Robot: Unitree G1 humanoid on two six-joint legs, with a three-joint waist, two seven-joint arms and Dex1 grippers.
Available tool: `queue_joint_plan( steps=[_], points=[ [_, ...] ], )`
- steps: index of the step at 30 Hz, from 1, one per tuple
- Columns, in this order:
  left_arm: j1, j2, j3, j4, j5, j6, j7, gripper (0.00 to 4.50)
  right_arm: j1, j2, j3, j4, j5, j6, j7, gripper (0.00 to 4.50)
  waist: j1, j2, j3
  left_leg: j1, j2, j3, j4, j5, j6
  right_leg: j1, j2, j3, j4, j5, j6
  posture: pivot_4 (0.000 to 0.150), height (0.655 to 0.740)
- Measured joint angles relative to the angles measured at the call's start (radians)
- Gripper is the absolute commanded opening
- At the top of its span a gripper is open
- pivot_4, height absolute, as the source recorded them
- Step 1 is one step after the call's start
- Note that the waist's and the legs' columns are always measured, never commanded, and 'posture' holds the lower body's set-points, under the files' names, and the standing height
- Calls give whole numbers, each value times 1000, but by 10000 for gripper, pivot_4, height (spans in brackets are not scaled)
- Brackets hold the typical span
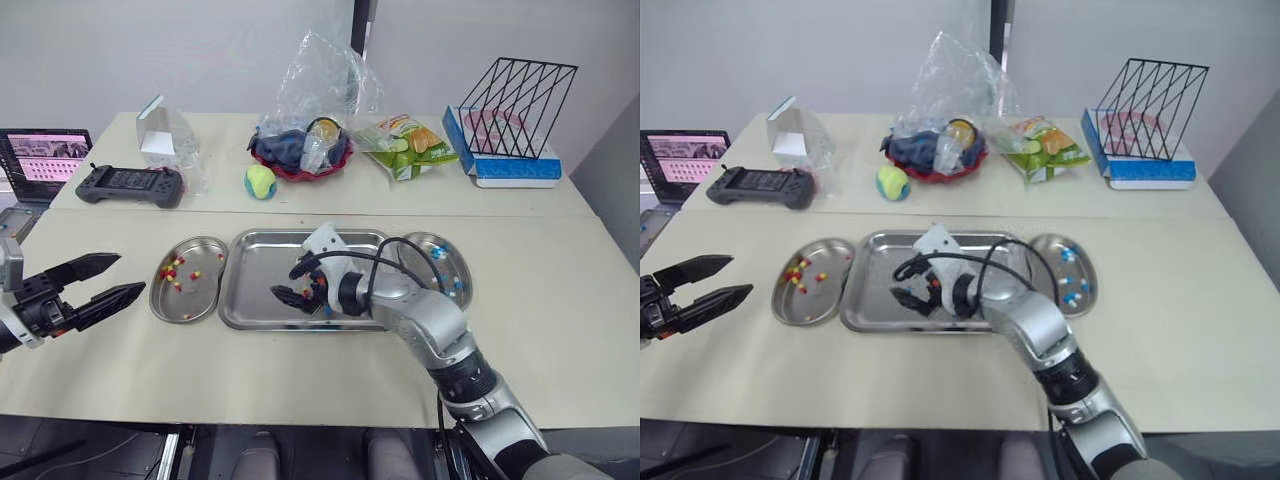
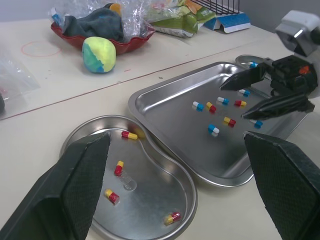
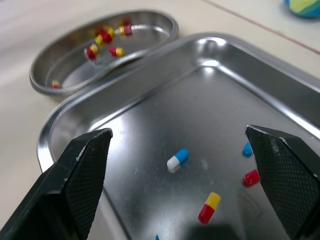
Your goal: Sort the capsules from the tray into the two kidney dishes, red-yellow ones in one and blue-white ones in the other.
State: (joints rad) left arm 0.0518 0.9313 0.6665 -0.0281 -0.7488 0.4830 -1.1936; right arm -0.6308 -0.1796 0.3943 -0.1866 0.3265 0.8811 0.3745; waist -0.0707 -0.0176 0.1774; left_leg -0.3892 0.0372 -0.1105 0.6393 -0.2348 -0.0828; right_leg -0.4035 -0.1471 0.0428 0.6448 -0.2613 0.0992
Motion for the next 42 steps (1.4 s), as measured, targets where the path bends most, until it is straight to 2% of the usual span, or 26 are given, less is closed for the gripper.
queue_joint_plan(
  steps=[4, 10, 19, 42],
  points=[
    [6, -19, 0, -11, 0, 1, 7, 44596, -4, 76, 4, 61, -50, -4, -44, 45000, -3, 0, 0, 0, 0, 0, -1, 0, 0, -1, 0, 0, 1, -1, -1, 1500, 7380],
    [11, -31, 18, -22, -14, 22, 40, 45000, -4, 142, 5, 94, -79, -13, -54, 26507, -2, 0, 0, 0, 0, 0, -2, 0, 0, -2, 0, 0, 2, -1, -1, 1500, 7380],
    [-2, -32, 57, -25, -54, 50, 80, 45000, -15, 157, 31, 127, -124, -18, -35, 26507, -1, 0, 0, 1, 0, 0, -2, 0, 0, -1, 0, -1, 2, -1, -1, 1500, 7380],
    [-1, -31, 60, -25, -73, 48, 68, 45000, -15, 192, 62, 236, -210, -54, -20, 26507, -3, 0, 0, 2, 1, 0, -5, 1, -1, -2, 0, -1, 1, -1, -2, 1500, 7380]
  ],
)
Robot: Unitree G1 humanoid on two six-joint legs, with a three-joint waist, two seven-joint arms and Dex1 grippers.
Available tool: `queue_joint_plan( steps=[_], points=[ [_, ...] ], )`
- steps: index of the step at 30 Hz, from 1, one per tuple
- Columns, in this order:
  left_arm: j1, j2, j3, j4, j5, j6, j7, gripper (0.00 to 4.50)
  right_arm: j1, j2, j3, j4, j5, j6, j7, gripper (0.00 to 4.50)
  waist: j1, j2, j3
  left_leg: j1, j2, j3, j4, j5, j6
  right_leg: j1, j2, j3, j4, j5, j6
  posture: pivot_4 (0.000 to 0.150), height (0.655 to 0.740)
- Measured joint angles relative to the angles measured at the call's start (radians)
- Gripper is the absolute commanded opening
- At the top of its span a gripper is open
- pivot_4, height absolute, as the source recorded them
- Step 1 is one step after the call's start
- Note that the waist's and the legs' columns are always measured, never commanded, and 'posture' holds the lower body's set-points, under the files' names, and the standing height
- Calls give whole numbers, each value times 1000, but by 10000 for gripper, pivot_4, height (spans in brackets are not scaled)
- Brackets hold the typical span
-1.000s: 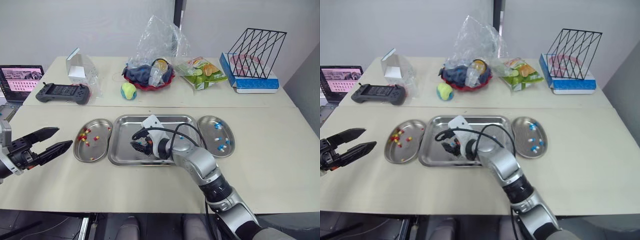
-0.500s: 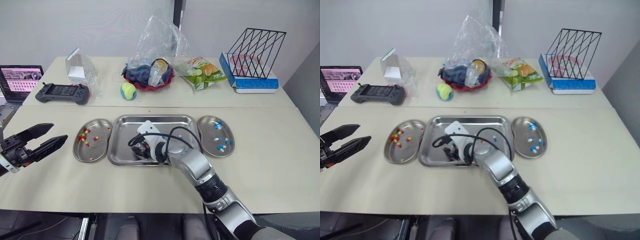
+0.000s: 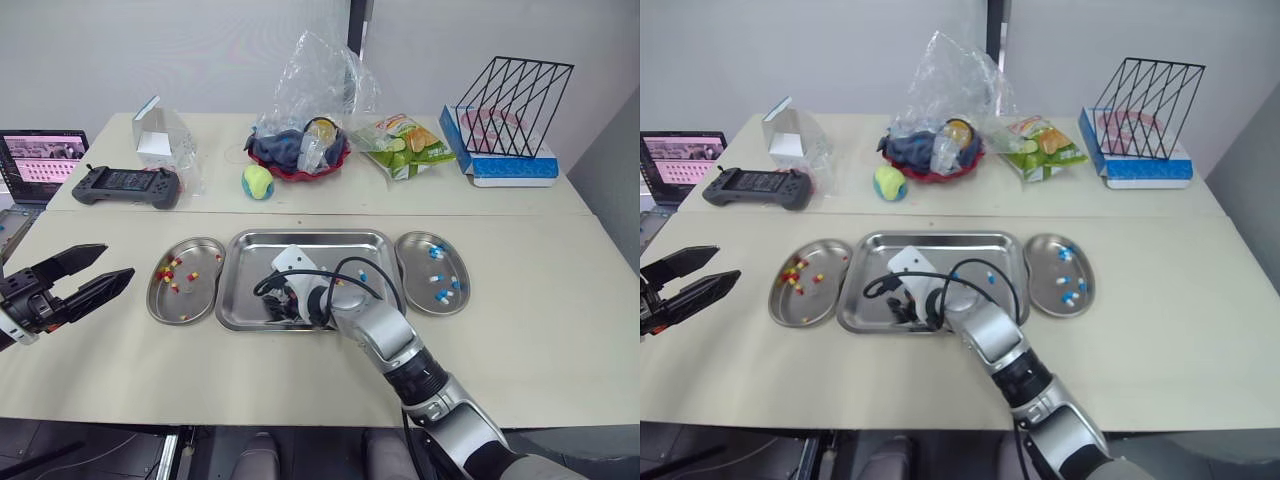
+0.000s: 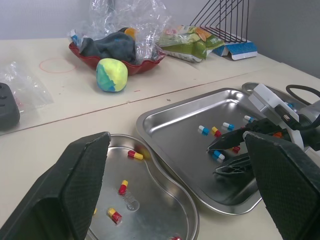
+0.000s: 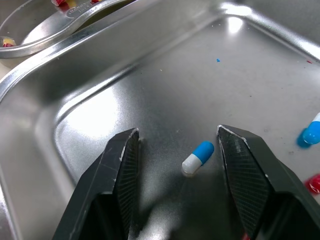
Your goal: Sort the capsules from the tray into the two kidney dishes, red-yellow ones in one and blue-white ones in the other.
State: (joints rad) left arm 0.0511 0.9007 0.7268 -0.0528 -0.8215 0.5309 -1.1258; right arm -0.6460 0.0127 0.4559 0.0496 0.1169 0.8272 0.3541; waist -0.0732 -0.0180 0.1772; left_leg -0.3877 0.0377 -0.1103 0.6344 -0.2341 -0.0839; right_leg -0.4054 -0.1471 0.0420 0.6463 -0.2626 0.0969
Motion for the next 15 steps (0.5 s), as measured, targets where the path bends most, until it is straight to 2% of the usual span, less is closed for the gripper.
queue_joint_plan(
  steps=[2, 5, 10, 15],
  points=[
    [0, 0, 0, 0, 0, -2, 0, 45000, 0, 3, 0, 1, -5, 0, 1, 26507, 0, 0, 0, 0, 0, 0, 0, 0, 0, 0, 0, 0, 0, 0, 0, 1500, 7380],
    [-2, 0, 0, 0, 1, -5, -3, 45000, 0, 3, -1, 3, -16, -1, 4, 18873, 0, 0, 0, 0, 0, 0, 0, 0, 0, 0, 0, 0, 0, 0, 0, 1500, 7380],
    [-10, 0, 0, 0, 0, -7, -3, 45000, 0, 6, -9, 11, -26, -3, 8, 1261, 0, 0, 0, 1, 0, 0, -1, 0, -1, 0, 0, 0, 0, 0, 0, 1500, 7380],
    [-10, 0, 0, -1, 1, -8, -3, 45000, -1, 8, -9, 10, -35, -3, 13, 285, 0, 0, 0, 1, 0, 0, -1, 0, -1, 0, 0, 0, 0, 0, 0, 1500, 7380]
  ],
)
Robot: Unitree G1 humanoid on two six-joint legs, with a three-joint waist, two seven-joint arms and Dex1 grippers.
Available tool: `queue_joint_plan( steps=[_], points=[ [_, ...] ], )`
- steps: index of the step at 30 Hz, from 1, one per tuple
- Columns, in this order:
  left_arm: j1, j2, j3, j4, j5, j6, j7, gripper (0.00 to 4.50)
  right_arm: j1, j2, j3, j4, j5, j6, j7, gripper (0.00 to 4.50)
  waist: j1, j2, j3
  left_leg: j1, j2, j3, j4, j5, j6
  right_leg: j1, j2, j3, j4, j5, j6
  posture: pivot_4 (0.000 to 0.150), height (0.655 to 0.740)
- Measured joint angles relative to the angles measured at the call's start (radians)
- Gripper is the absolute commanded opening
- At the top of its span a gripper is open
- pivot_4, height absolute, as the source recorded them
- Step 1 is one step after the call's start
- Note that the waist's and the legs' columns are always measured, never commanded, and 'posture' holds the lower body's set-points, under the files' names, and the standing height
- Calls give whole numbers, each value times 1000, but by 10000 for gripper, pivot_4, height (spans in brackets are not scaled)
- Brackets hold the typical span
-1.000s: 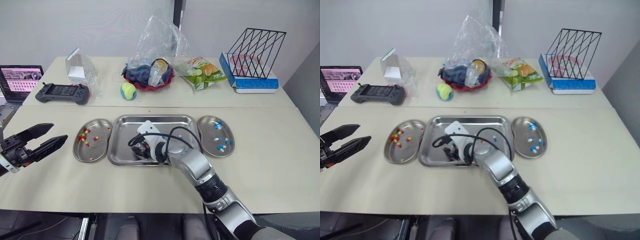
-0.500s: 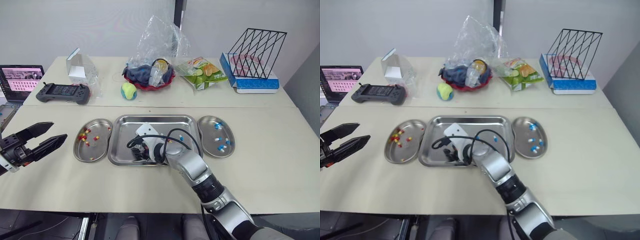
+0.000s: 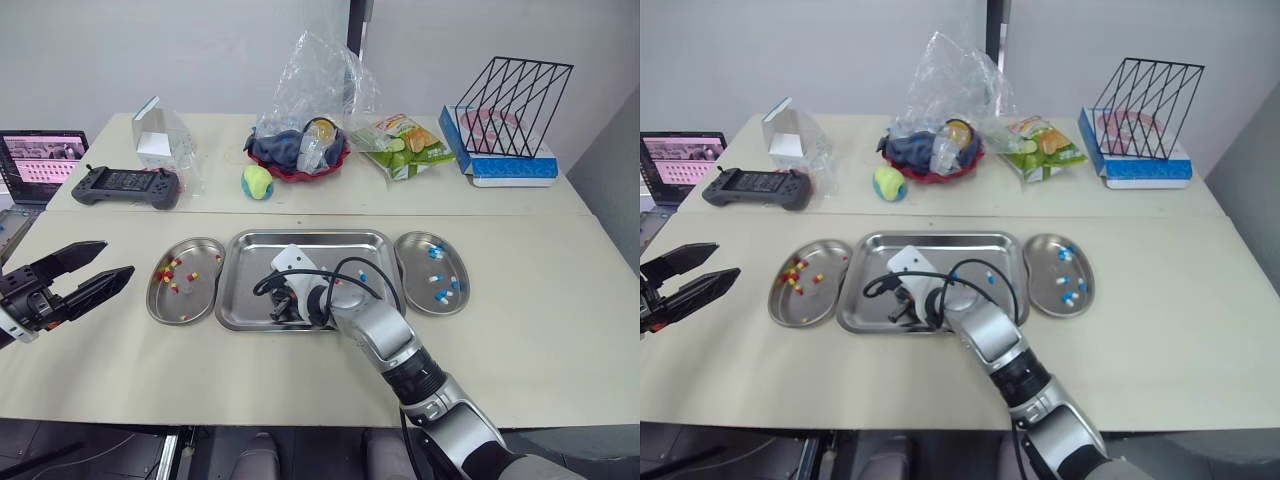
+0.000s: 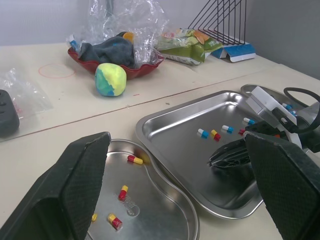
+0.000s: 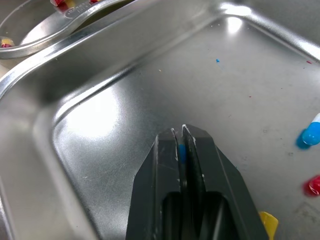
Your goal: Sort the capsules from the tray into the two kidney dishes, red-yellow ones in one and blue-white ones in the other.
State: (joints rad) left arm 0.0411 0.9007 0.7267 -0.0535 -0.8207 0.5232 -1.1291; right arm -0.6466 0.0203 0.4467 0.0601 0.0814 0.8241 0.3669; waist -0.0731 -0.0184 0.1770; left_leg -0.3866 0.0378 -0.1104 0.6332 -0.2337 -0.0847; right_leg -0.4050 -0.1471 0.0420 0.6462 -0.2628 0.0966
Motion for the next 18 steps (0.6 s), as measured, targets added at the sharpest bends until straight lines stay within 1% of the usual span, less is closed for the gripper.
queue_joint_plan(
  steps=[7, 9, 14, 16, 18],
  points=[
    [-3, 0, -7, 1, 15, -17, -5, 45000, 0, -9, 1, -2, -6, -11, 26, 285, 0, 0, 0, 0, 0, 0, 0, 0, 0, 0, 0, 0, 0, 0, 0, 1500, 7380],
    [-5, 0, -8, 1, 16, -20, -9, 45000, 3, -10, -20, -11, 12, -10, 47, 285, 1, 0, 0, -1, 0, 0, 0, 0, -1, 0, 0, 0, 0, 0, 0, 1500, 7380],
    [-12, 0, -27, 1, 14, -17, -24, 45000, 1, -7, -177, -107, 118, 3, 82, 285, 2, 0, 0, -1, 0, 0, 0, 0, -1, 0, 0, 0, 0, 0, 0, 1500, 7380],
    [-12, 0, -39, 0, 12, -16, -32, 45000, 1, -34, -236, -158, 159, 22, 93, 285, 3, 0, 0, -1, 0, 0, -1, 0, -1, 0, 0, 0, 0, 0, 0, 1500, 7380],
    [-18, 0, -53, 0, 9, -15, -36, 45000, 2, -87, -309, -204, 201, 45, 108, 285, 5, 0, 0, -1, 0, 0, -1, 0, -1, 0, 0, 0, -1, 0, 0, 1500, 7380]
  ],
)
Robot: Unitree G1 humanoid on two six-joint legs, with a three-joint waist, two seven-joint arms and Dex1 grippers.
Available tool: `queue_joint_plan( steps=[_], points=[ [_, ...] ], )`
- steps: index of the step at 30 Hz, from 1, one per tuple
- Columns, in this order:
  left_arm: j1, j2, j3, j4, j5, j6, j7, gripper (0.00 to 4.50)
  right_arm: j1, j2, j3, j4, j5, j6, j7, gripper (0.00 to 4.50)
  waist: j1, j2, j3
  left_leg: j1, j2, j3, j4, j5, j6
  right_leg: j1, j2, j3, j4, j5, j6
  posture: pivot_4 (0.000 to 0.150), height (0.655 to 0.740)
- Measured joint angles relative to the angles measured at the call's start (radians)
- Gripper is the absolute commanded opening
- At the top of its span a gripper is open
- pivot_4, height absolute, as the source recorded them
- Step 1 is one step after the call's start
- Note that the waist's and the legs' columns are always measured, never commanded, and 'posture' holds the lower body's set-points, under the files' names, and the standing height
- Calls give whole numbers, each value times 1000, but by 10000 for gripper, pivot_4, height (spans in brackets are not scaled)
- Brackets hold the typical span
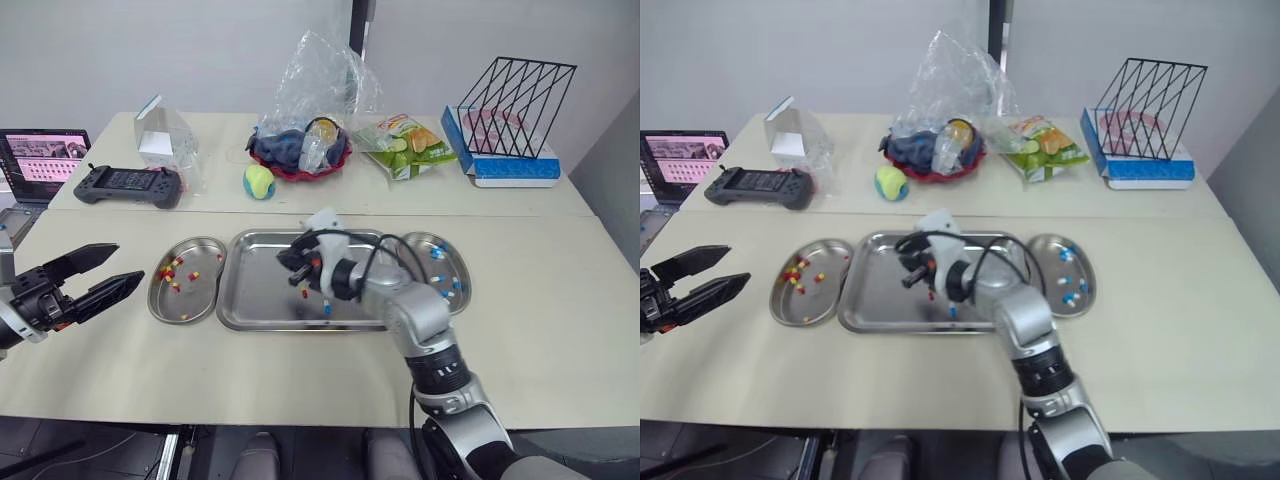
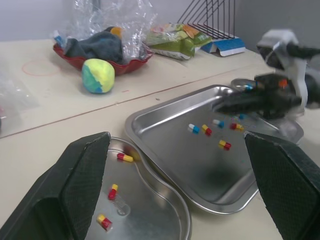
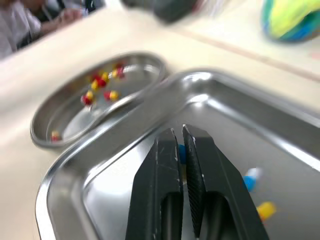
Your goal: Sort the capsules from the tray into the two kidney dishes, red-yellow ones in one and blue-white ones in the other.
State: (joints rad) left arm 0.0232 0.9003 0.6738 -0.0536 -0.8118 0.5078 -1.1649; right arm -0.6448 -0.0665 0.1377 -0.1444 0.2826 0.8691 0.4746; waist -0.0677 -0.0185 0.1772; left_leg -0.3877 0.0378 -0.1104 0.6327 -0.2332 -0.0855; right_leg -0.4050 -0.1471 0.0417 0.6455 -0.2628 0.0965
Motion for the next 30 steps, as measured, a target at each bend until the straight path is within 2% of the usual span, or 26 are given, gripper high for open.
queue_joint_plan(
  steps=[4, 12, 18, 20, 22, 30],
  points=[
    [-23, -2, -27, 12, -1, -3, -5, 45000, 4, -178, -168, -42, 49, 35, 16, 285, 7, 0, 0, 0, 0, 0, 0, 0, 0, 1, 0, 0, -2, 0, 0, 1500, 7380],
    [-66, -16, -87, 32, 24, -22, -16, 45000, 99, -461, -292, 45, 28, -23, 67, 285, -2, 0, 0, 0, 0, 1, -2, 0, 0, 0, 0, 0, -2, -1, -2, 1500, 7380],
    [-68, -6, -134, 78, 105, -115, -74, 45000, 200, -497, -265, 69, 10, -78, 103, 285, -4, -1, 0, -1, 0, 1, -2, 0, 0, 0, 0, 0, -3, -1, -2, 1500, 7380],
    [-73, 5, -134, 95, 109, -132, -87, 45000, 205, -498, -266, 70, 13, -84, 111, 7381, -2, -1, 0, -1, 0, 1, -1, 0, 0, 0, 0, 0, -3, -1, -2, 1500, 7380],
    [-83, 5, -134, 104, 109, -136, -96, 45000, 205, -501, -267, 70, 17, -85, 117, 12533, -1, -1, 0, -1, 0, 1, -1, 0, 0, 1, 0, 0, -3, -1, -2, 1500, 7380],
    [-81, 14, -134, 130, 123, -138, -123, 45000, 196, -553, -281, 73, 50, -85, 169, 40849, -1, -1, 0, -1, 0, 1, -1, 0, 0, 1, 0, 0, -3, -1, -2, 1500, 7380]
  ],
)
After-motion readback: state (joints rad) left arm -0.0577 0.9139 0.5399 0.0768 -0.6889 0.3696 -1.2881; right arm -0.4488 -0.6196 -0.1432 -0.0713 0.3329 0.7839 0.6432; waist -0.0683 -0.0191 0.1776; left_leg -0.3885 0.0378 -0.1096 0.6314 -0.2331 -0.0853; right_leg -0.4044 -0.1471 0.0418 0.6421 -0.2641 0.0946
